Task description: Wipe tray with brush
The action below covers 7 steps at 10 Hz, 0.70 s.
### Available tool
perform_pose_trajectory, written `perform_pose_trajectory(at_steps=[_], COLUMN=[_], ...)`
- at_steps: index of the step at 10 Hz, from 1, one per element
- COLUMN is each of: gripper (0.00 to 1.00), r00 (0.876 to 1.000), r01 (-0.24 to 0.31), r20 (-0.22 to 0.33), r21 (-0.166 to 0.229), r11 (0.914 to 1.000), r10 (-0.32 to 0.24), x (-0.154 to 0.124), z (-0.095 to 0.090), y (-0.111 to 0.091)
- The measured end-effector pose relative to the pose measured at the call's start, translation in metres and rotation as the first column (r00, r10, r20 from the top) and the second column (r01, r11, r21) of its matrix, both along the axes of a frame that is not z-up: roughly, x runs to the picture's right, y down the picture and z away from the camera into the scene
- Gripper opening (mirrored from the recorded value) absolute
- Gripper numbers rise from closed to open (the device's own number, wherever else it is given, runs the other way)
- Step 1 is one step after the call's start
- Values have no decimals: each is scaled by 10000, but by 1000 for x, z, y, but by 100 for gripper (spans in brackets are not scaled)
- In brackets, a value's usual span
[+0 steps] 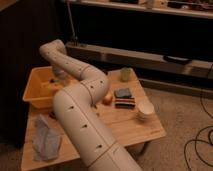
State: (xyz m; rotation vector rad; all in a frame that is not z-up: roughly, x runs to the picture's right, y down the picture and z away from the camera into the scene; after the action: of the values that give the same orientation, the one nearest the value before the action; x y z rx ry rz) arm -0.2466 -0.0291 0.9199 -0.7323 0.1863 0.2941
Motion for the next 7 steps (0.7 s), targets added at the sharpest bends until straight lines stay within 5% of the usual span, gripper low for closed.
perform_pose_trajectory(at_steps=[7], gripper=[0], r00=[9998], r01=[-148], r20=[141], r21=[384], r11=[9992], r10=[143], x=[36], z=[-64], y=[-23])
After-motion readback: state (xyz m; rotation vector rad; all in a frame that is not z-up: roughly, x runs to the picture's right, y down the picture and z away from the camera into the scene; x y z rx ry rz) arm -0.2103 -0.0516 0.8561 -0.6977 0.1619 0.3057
